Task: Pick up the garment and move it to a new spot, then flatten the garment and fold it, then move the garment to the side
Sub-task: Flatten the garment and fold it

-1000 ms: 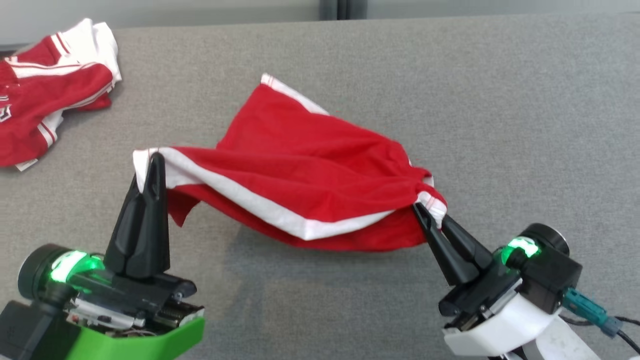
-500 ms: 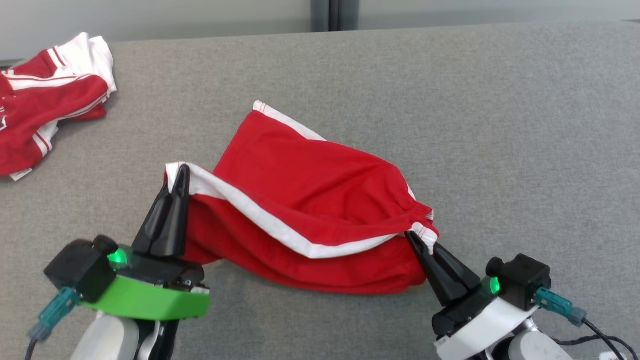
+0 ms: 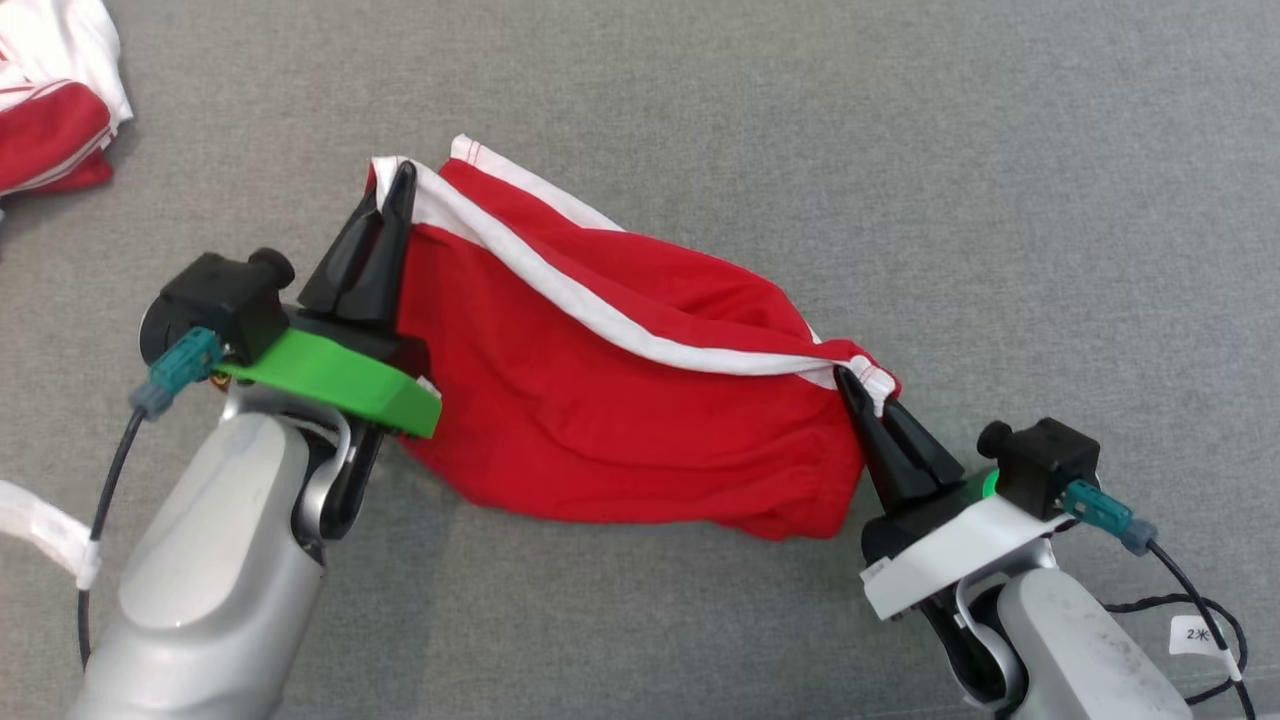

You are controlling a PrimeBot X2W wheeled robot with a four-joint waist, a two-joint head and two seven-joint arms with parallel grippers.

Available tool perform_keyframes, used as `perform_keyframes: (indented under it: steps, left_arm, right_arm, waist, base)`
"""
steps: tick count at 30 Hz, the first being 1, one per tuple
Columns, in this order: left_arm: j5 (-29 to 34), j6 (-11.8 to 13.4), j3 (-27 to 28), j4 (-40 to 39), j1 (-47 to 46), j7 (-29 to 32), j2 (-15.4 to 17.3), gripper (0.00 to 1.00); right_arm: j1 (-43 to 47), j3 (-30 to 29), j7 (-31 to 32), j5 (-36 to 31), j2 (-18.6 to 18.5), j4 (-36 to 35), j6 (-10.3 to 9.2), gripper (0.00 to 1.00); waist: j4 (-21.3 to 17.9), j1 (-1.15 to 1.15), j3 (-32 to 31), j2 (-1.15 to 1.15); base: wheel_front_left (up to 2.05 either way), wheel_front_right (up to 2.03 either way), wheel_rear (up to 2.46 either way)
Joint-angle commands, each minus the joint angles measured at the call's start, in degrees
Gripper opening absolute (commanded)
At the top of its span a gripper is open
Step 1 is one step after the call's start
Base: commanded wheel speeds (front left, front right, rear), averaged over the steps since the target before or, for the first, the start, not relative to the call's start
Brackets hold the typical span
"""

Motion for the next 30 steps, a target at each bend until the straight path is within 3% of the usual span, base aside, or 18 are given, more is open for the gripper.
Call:
perform_keyframes:
  steps: [1,9,18,19,20,21,22,23,24,25,30]
  left_arm:
    - [-0.8,-0.2,-0.3,2.0,-2.2,0.0,-0.2,0.0]
    - [-0.3,-0.2,-2.9,11.9,-12.0,0.0,0.6,0.0]
    - [-2.1,-0.2,-6.5,20.7,-17.3,0.0,0.9,0.0]
    - [-2.9,-0.2,-7.1,21.8,-17.6,0.0,0.6,0.0]
    - [-3.7,-0.2,-7.6,22.7,-17.9,0.0,0.5,0.0]
    - [-4.1,-0.2,-8.5,23.6,-18.4,0.0,0.4,0.0]
    - [-4.6,-0.2,-9.1,24.5,-18.7,0.0,0.4,0.02]
    - [-5.0,-0.2,-9.6,25.1,-18.8,0.0,0.3,0.31]
    - [-5.3,-0.2,-10.4,25.7,-18.9,0.0,0.3,0.69]
    - [-5.6,-0.2,-10.9,26.2,-18.8,0.0,0.3,1.0]
    - [-7.9,-0.2,-13.2,27.8,-18.5,0.0,0.3,1.0]
  right_arm:
    - [-1.2,-0.1,-0.4,-0.4,0.3,0.6,-0.06,0.0]
    - [-5.4,0.3,-1.2,-2.0,1.1,2.8,-0.06,0.0]
    - [-7.0,0.8,-1.3,-3.1,2.0,4.9,-0.06,0.01]
    - [-7.1,0.8,-1.3,-3.4,2.0,5.0,-0.06,0.11]
    - [-7.2,0.7,-1.3,-3.6,2.0,5.1,-0.06,0.35]
    - [-7.1,0.6,-1.3,-3.9,2.1,5.2,-0.06,0.75]
    - [-6.9,0.4,-1.3,-4.3,2.1,5.1,-0.06,1.0]
    - [-6.7,0.2,-1.3,-4.6,2.1,5.1,-0.06,1.0]
    - [-6.3,-0.1,-1.3,-5.1,2.2,5.0,-0.06,1.0]
    - [-5.9,-0.3,-1.3,-5.5,2.3,4.9,-0.06,1.0]
    - [-3.8,-2.4,-0.3,-9.4,2.5,4.0,-0.06,1.0]
  waist:
    - [-1.4,0.0,2.7,0.0]
    - [-3.3,0.0,6.8,0.0]
    - [-4.4,0.0,7.3,0.0]
    - [-4.5,0.0,7.2,0.0]
    - [-4.6,0.0,7.1,0.0]
    - [-4.6,0.0,6.9,0.0]
    - [-4.6,0.0,6.8,0.0]
    - [-4.5,0.0,6.5,0.0]
    - [-4.4,0.0,6.3,0.0]
    - [-4.4,0.0,6.0,0.0]
    - [-3.6,0.0,3.8,0.0]
  base:
    - [0.0,0.0,0.0]
    - [0.0,0.0,0.0]
    - [0.0,0.0,0.0]
    - [0.0,0.0,0.0]
    - [0.0,0.0,0.0]
    - [0.0,0.0,0.0]
    - [0.0,0.0,0.0]
    - [0.0,0.0,0.0]
    - [0.0,0.0,0.0]
    - [0.0,0.0,0.0]
    - [0.0,0.0,0.0]
